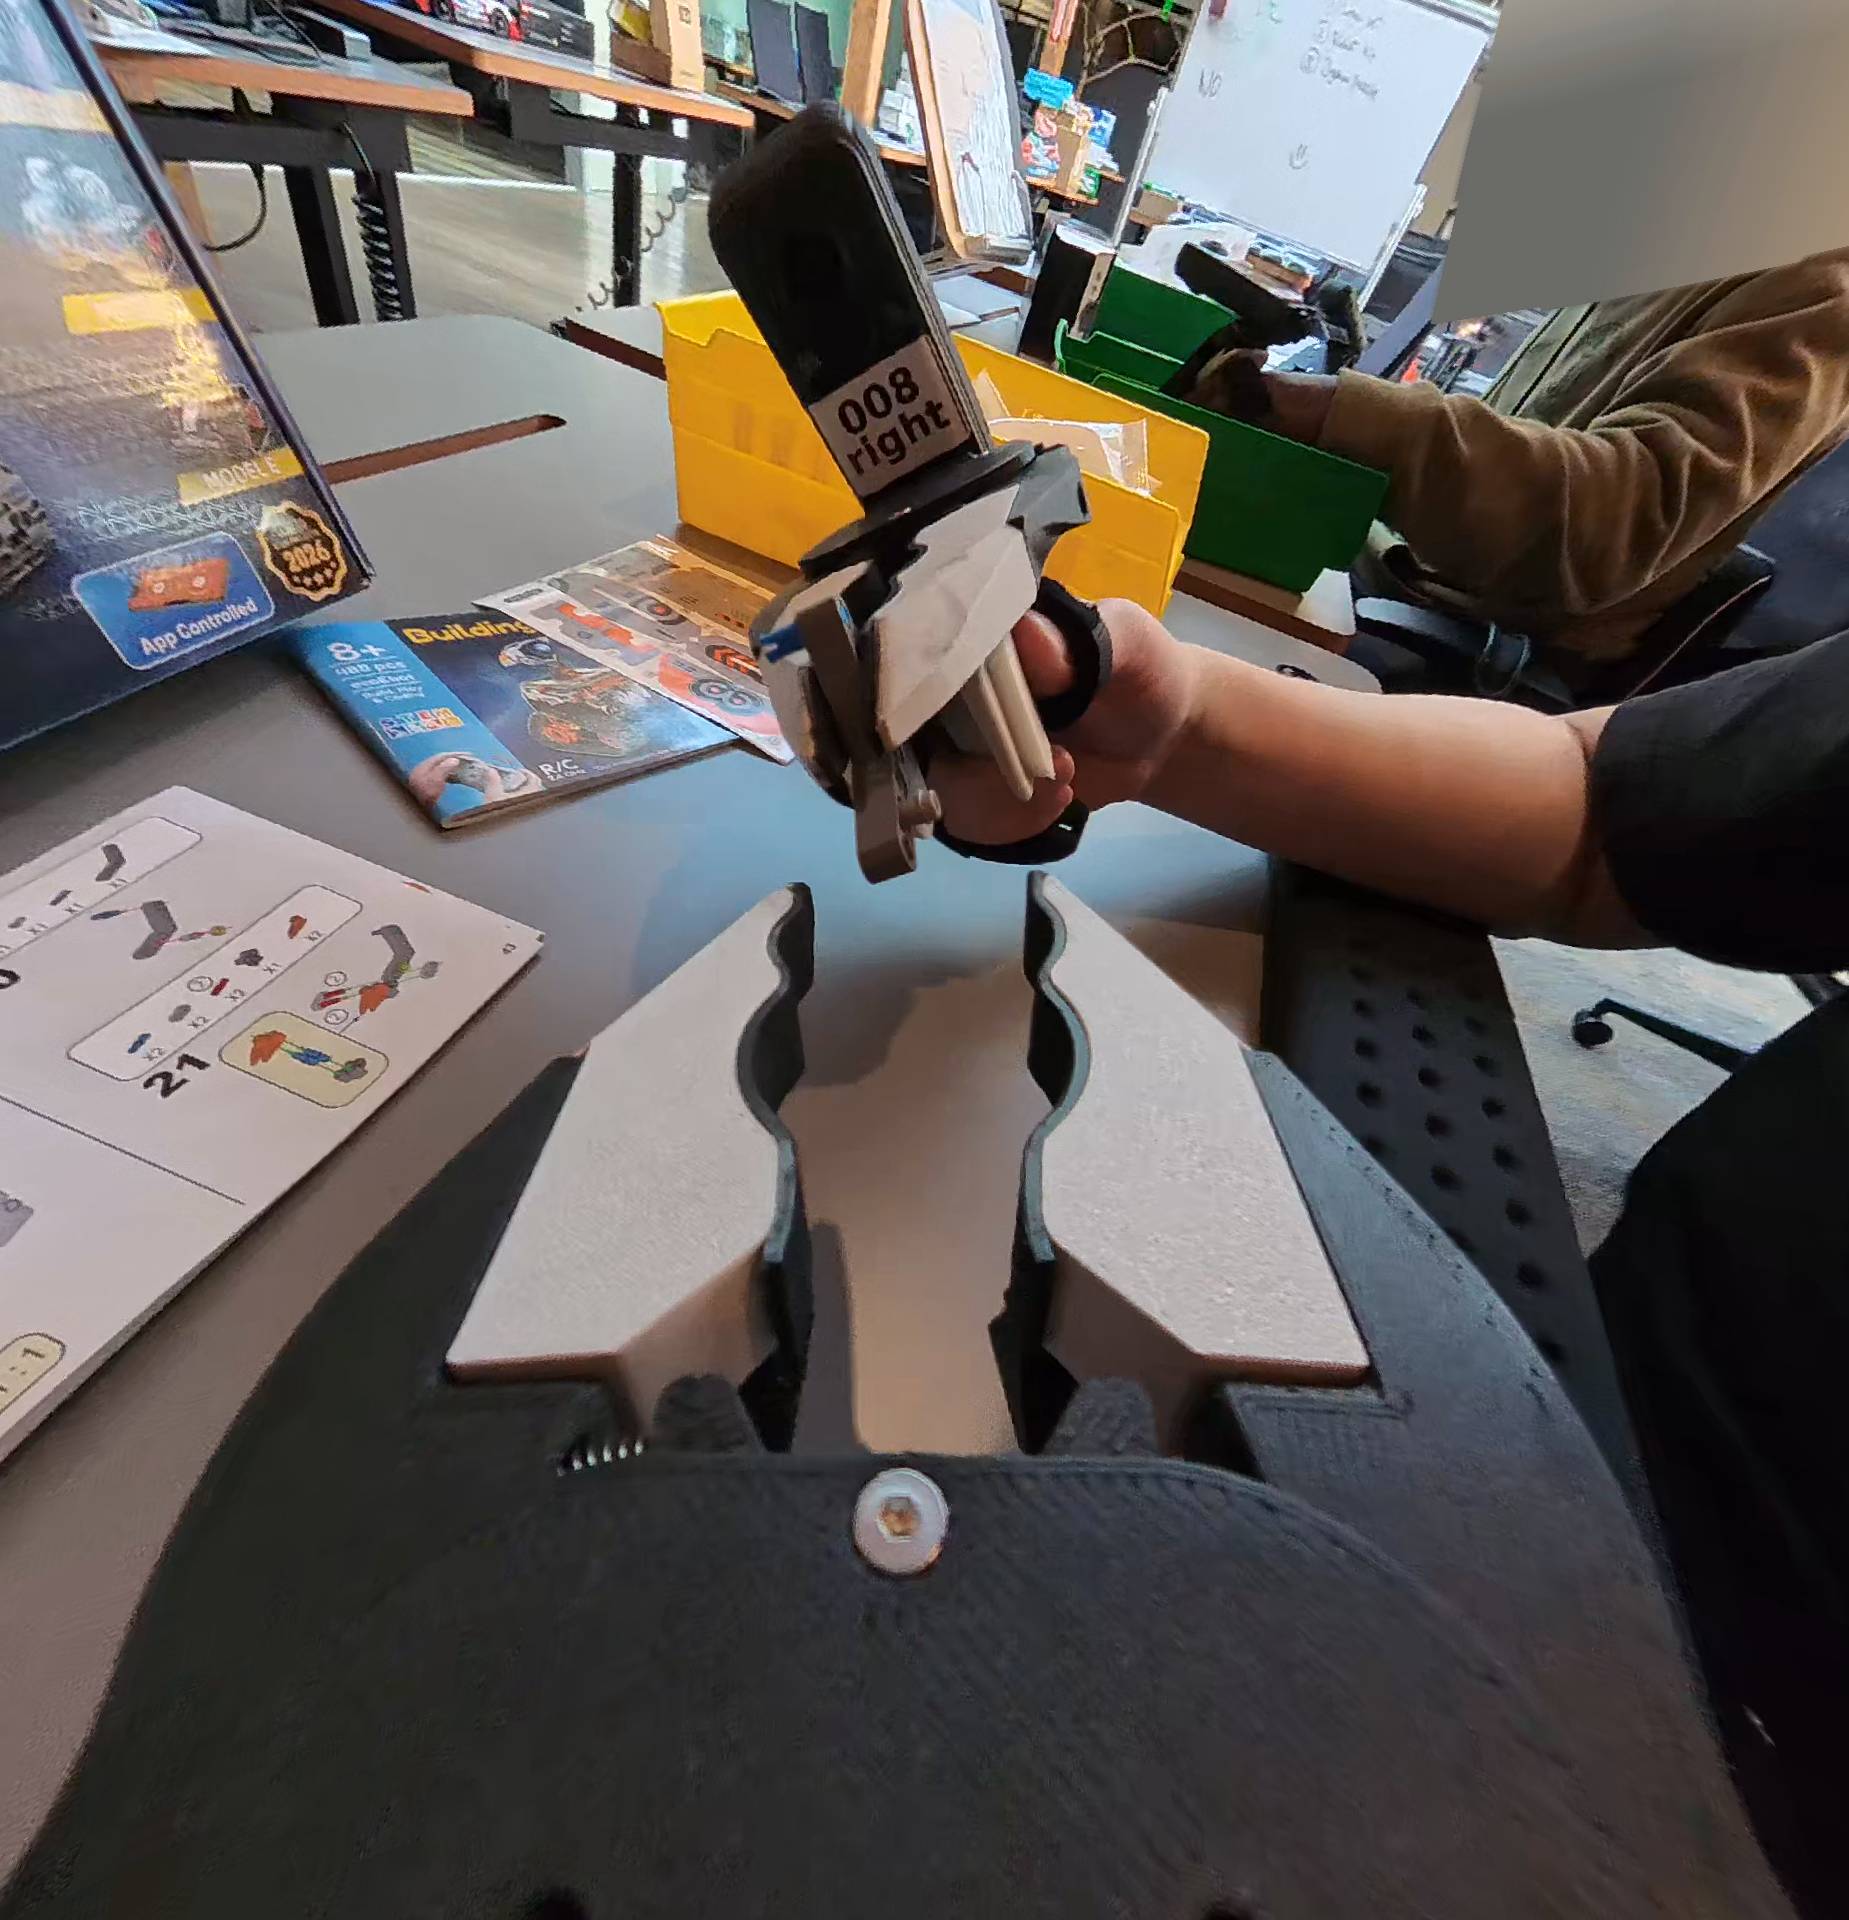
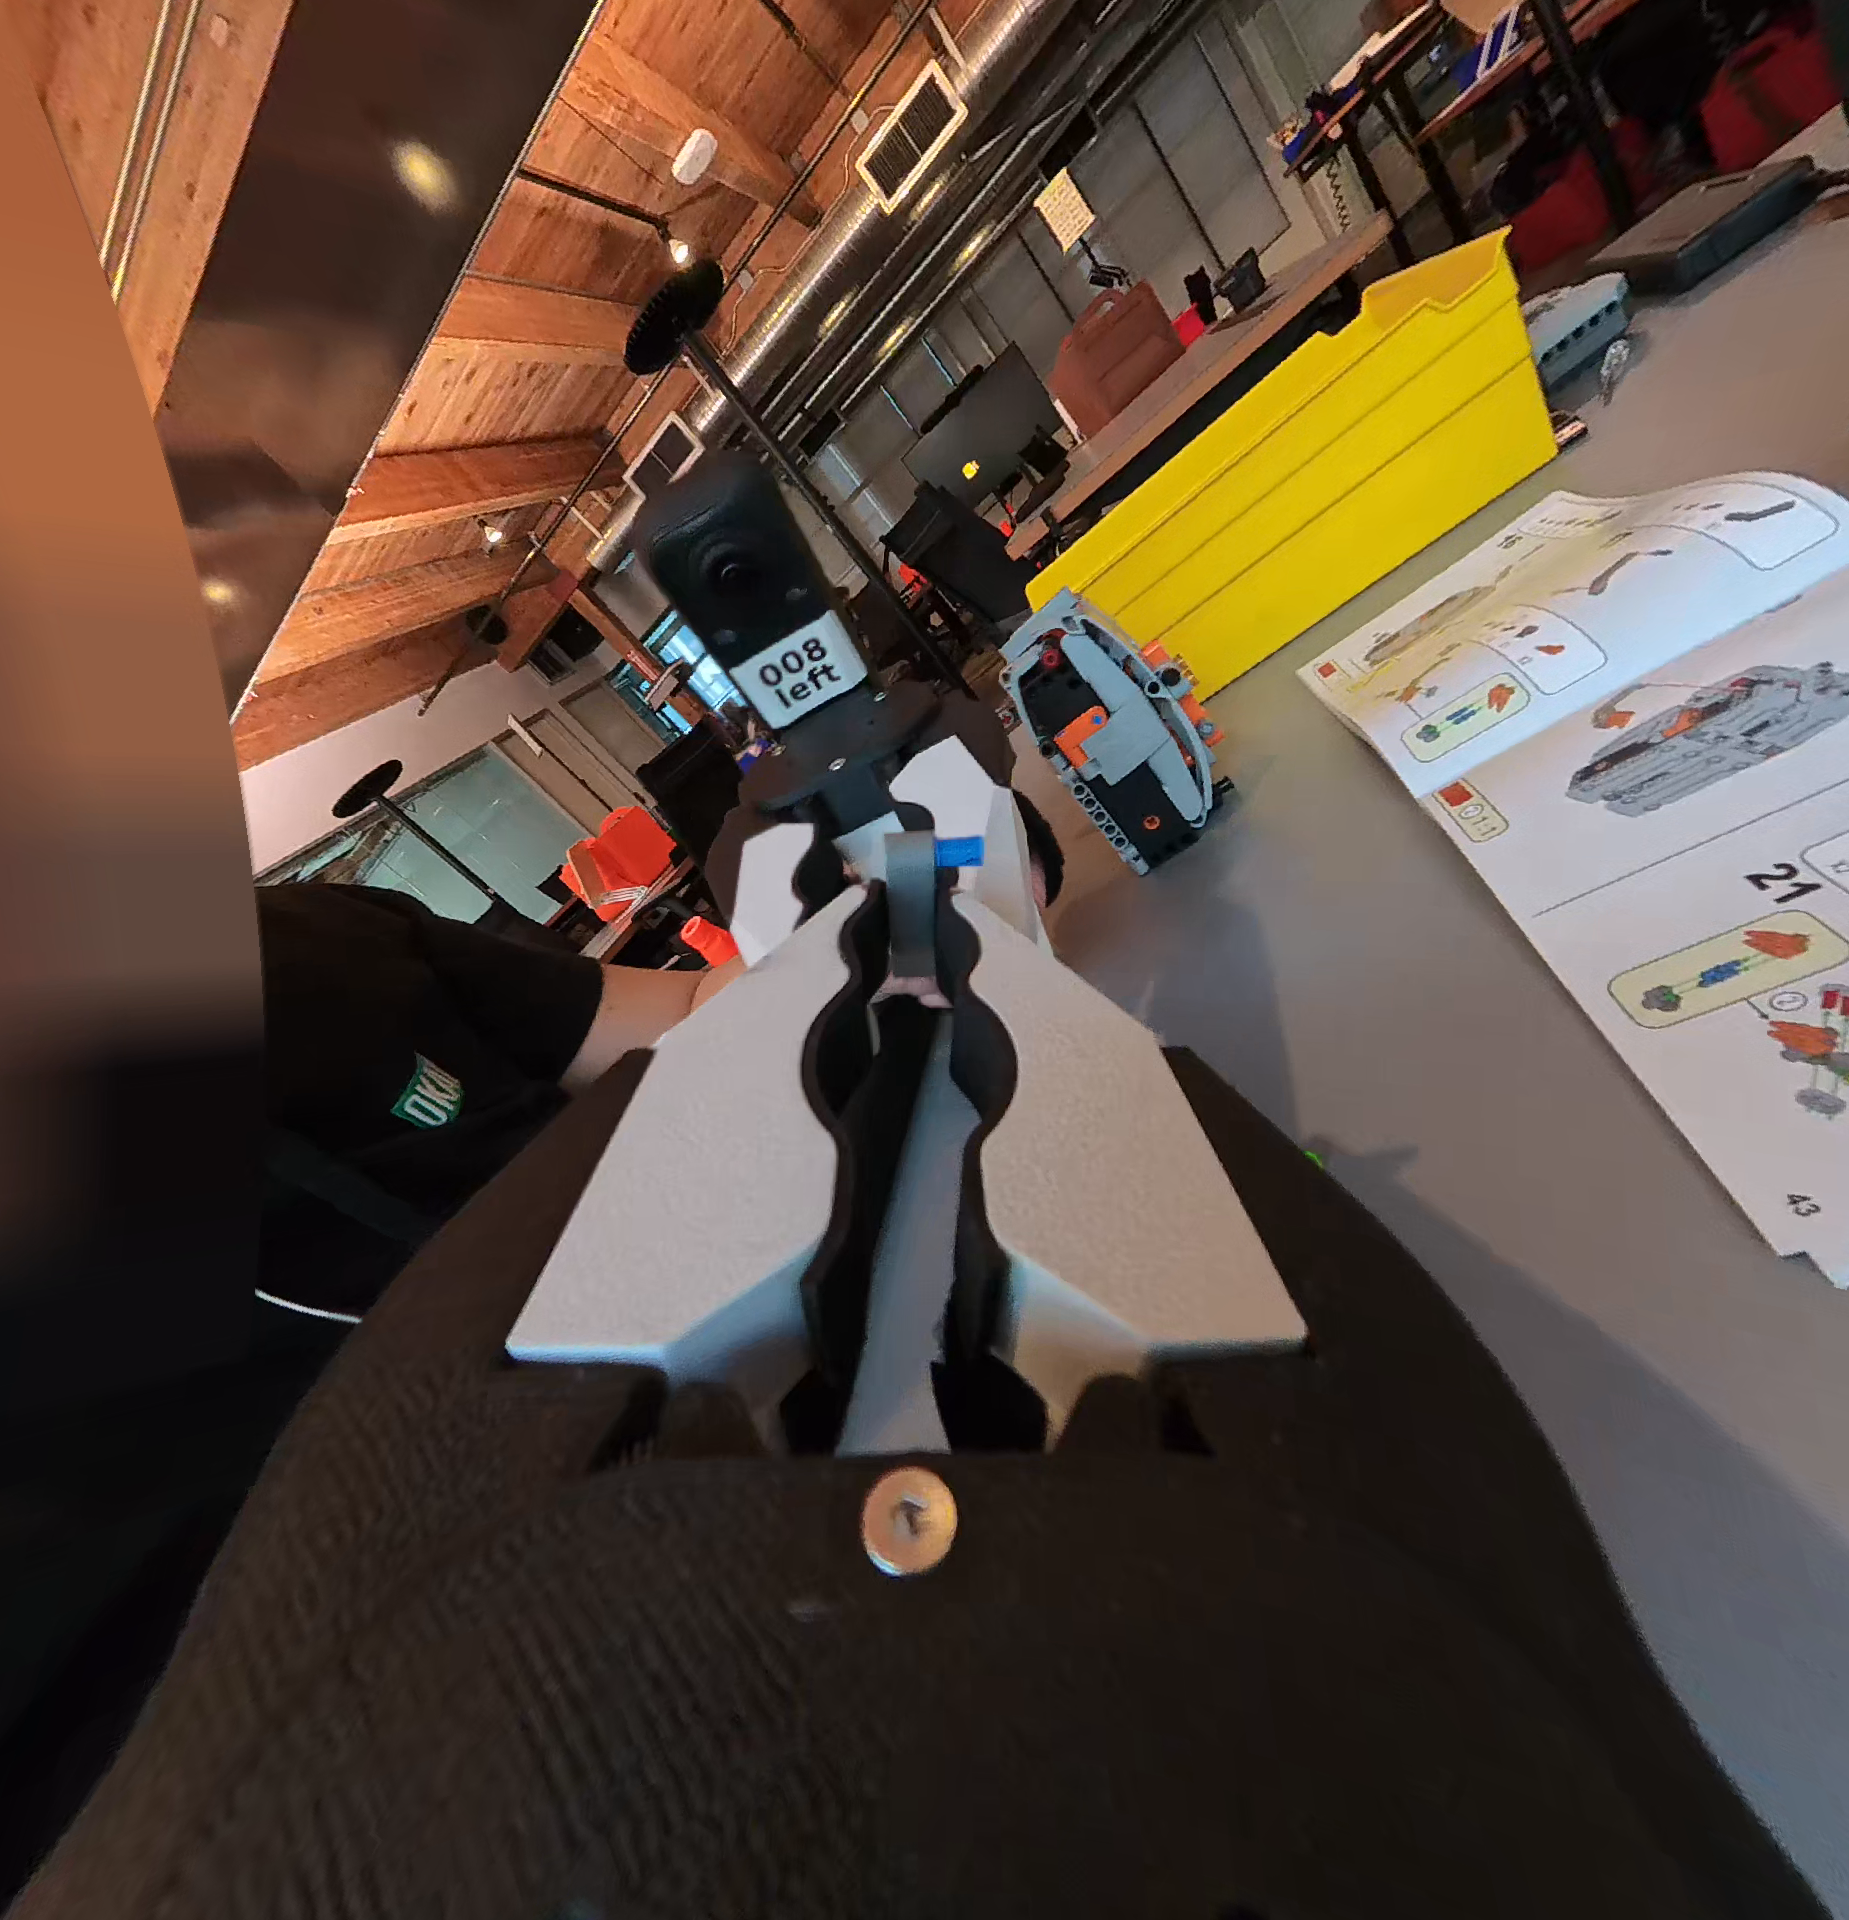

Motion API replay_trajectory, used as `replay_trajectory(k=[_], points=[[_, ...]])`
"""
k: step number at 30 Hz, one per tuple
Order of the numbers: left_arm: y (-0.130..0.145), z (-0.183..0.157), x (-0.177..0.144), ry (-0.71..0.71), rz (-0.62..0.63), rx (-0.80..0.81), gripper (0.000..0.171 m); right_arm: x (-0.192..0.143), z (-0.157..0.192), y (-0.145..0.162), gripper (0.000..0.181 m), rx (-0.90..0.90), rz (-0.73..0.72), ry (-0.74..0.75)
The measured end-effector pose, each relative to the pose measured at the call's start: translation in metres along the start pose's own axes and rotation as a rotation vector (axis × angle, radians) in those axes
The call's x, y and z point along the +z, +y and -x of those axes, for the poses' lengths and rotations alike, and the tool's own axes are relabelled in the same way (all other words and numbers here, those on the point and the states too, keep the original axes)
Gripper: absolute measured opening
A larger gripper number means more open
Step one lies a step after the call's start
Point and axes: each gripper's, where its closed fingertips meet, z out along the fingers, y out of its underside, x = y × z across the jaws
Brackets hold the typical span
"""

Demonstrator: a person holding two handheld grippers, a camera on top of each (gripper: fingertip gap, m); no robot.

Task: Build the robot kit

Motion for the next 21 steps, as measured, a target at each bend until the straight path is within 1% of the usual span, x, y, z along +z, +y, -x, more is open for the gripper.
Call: replay_trajectory(k=[2,6,8,13,15,17,21], points=[[0.002,-0.002,0.002,-0.010,0.010,0.026,0.039,0.000,0.000,-0.001,0.007,-0.028,-0.004,0.007],[0.002,-0.002,0.002,-0.013,0.011,0.015,0.029,0.001,0.005,-0.001,0.008,-0.104,0.003,0.001],[-0.003,-0.001,-0.001,-0.015,-0.015,0.001,0.030,0.002,0.006,0.000,0.007,-0.152,0.010,0.008],[-0.011,-0.002,-0.006,-0.020,-0.058,0.012,0.026,0.005,0.011,0.004,0.007,-0.247,0.035,0.010],[-0.009,-0.004,-0.006,-0.011,-0.047,0.024,0.026,0.004,0.011,0.001,0.008,-0.227,0.016,0.010],[-0.007,-0.006,-0.004,-0.002,-0.032,0.031,0.028,0.001,0.010,-0.004,0.008,-0.163,-0.016,-0.010],[-0.004,-0.003,-0.004,-0.012,-0.021,0.022,0.027,-0.006,0.009,-0.014,0.007,-0.094,-0.075,-0.035]])
